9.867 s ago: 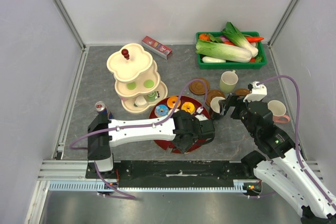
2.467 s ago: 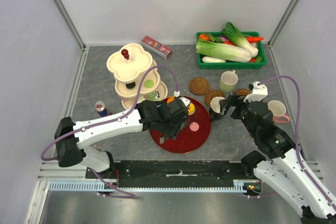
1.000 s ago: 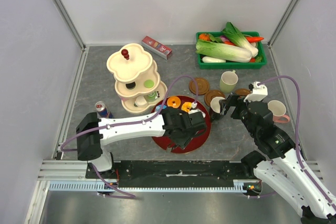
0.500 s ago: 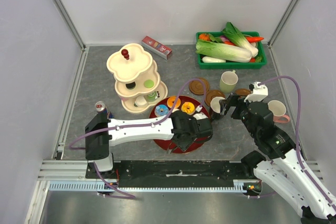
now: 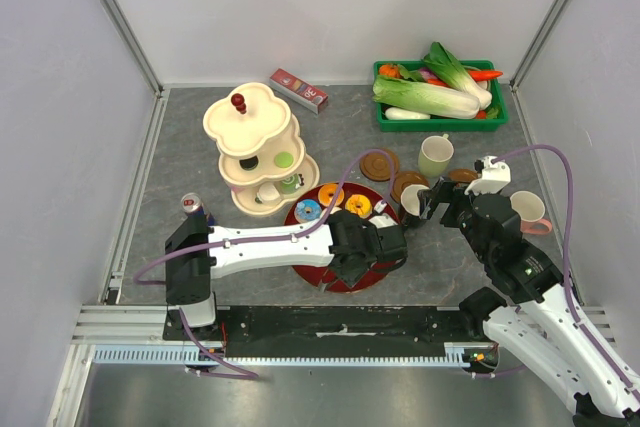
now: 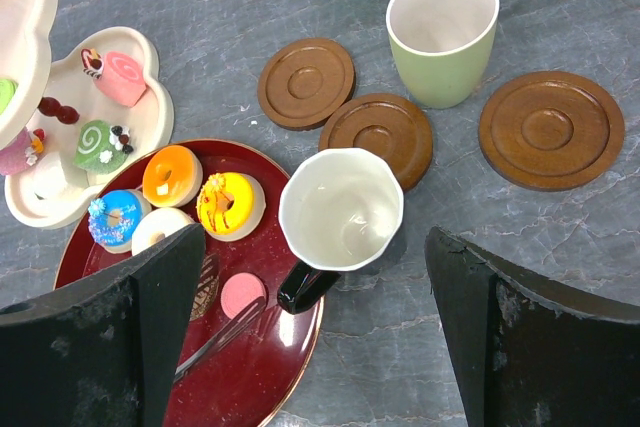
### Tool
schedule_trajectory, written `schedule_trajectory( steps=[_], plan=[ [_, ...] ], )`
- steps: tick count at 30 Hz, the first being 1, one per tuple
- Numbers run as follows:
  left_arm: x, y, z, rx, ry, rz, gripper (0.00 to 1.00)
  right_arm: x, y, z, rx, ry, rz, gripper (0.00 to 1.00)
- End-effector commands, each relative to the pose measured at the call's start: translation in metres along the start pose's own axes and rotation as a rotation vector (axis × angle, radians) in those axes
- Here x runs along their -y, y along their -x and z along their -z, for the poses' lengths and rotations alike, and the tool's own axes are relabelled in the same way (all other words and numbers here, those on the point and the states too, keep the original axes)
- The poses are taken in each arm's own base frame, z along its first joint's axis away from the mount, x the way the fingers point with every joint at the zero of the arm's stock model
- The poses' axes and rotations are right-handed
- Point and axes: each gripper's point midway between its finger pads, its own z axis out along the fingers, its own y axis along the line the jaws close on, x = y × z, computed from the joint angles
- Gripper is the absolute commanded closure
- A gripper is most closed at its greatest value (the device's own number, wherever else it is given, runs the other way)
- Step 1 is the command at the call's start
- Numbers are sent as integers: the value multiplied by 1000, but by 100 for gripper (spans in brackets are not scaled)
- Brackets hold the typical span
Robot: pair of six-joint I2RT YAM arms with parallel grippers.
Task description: Serve the afternoon tea
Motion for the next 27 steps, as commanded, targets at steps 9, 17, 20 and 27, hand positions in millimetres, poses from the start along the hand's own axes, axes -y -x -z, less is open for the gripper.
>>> schedule_trajectory(
  steps=[9, 17, 20, 27],
  plan=[
    [17, 9, 5, 14, -73, 27, 46, 0, 6, 1, 28, -3, -15, 2],
    [12, 4, -1, -18, -38, 45, 47, 1, 6, 1, 29, -5, -15, 2],
    [8, 4, -2, -18, -10, 47, 48, 0, 5, 1, 27, -5, -14, 2],
    [5, 5, -2, -16, 12, 48, 51, 1, 6, 0, 27, -9, -14, 2]
  ],
)
